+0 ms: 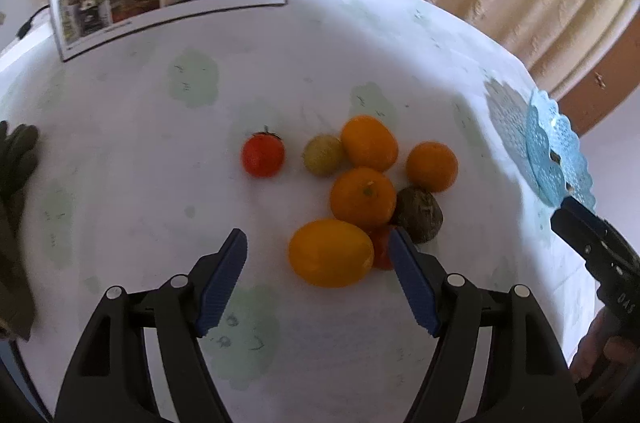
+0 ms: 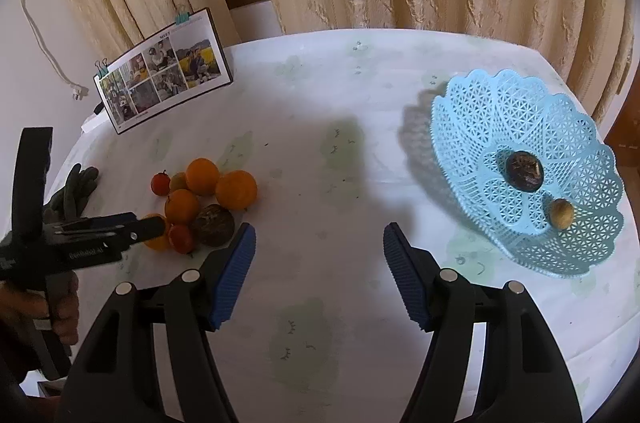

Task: Organize fruits
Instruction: 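Move both tools back to the fruit pile, then grasp the large orange with the left tool while the right tool grasps an orange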

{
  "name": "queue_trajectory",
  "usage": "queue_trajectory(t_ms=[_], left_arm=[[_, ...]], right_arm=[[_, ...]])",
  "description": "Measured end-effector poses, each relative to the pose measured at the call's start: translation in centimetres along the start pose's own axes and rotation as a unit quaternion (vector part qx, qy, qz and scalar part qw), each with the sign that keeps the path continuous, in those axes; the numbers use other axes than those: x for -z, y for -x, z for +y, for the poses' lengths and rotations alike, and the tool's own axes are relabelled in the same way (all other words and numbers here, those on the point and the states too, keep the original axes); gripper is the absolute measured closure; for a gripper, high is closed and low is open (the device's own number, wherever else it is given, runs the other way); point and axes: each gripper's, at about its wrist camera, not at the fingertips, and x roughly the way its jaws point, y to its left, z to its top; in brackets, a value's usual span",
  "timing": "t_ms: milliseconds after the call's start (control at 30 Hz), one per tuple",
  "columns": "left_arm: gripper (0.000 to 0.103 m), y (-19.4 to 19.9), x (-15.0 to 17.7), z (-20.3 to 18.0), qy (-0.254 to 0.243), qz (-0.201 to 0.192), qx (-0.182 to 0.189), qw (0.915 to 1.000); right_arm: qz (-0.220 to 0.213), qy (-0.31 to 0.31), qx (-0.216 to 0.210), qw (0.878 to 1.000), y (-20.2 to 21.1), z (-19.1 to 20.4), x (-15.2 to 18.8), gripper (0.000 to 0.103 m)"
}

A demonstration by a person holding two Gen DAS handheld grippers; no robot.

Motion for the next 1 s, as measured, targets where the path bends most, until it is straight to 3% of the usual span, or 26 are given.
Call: queue_trajectory(t_ms=[200,433,767,1000], left_arm=[[0.058,-0.2,-0.2,0.3,-0.019,-0.004,0.038,0.9991],[0.058,0.2,0.2,0.6,-0.032,0.005,0.058,0.9978],[0.058,2.2,0.6,2.0,-0.022,0.001,0.054,0.9983],[0.058,3.8,0.7,2.4,-0.015,-0.011,0.052,0.9985]], right_arm=[[0.01,-0.01,-0.002,1.0,-0.9,0.5,-0.3,0.035],[0.014,-0.015,-0.022,1.0,-2.9,2.0,-1.7,0.035],[0.032,0.002,-0.06,0.998,-7.3,5.4,-4.1,0.037],[0.069,0.005,-0.074,0.995,-10.7,6.2,-4.3,0.056]])
